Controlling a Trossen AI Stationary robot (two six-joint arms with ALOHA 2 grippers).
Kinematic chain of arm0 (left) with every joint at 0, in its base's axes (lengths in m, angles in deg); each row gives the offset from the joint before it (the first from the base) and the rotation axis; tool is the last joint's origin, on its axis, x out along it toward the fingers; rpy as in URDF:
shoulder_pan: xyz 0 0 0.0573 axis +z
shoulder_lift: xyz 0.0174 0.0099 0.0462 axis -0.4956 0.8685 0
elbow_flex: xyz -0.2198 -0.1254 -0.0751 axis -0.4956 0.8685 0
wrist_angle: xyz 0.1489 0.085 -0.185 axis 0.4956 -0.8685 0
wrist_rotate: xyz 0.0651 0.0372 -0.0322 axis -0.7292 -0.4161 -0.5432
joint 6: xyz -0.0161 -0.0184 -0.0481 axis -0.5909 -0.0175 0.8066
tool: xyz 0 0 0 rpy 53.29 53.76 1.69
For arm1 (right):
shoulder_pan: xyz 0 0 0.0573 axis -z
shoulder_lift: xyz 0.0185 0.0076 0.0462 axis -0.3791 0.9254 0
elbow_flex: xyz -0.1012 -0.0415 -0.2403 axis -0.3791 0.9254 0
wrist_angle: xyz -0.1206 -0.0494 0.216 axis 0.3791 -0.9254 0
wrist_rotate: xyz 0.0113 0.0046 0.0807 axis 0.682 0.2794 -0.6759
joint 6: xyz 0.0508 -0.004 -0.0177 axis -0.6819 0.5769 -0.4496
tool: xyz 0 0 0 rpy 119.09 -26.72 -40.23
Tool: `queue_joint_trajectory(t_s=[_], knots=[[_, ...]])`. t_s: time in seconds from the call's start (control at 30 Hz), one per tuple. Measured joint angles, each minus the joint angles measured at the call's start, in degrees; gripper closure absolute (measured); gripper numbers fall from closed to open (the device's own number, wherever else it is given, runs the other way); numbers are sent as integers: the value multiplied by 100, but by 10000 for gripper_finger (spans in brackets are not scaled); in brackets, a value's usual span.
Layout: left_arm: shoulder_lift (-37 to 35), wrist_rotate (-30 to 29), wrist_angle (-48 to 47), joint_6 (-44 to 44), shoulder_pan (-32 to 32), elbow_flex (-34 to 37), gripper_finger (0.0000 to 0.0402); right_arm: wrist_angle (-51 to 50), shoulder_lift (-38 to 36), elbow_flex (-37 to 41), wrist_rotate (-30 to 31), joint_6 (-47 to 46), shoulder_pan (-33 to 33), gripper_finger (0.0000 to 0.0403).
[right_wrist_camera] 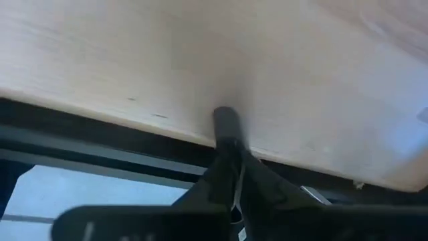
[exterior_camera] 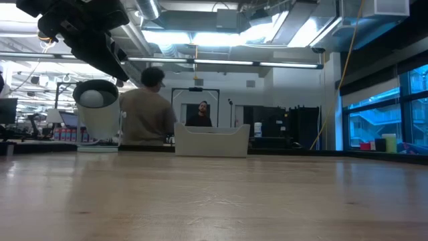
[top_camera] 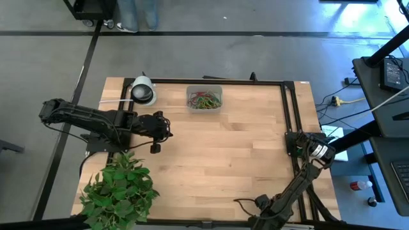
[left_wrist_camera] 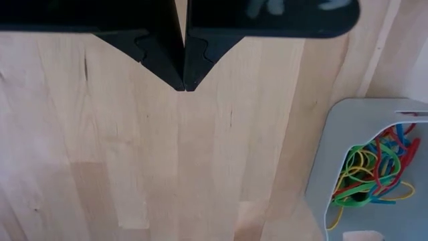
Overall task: Pick and place rubber bands into bin
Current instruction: Put the black rubber band into the white bin
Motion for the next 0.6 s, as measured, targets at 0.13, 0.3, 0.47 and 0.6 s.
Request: queue_joint_trajectory(t_s=[0.13, 0.3, 0.47, 0.6], knots=[[1, -44, 9, -3, 0, 0, 400, -553, -320, 31, 1042, 526, 510, 396], [0, -61, 21, -2, 0, 0, 400, -1064, -883, 22, 1845, 1562, 1286, 398], [0, -63, 22, -2, 0, 0, 400, -1343, -1298, 19, 2431, 3298, 2526, 399], [0, -64, 23, 2, 0, 0, 400, -1202, -1506, 18, 2423, 4886, 3561, 401]])
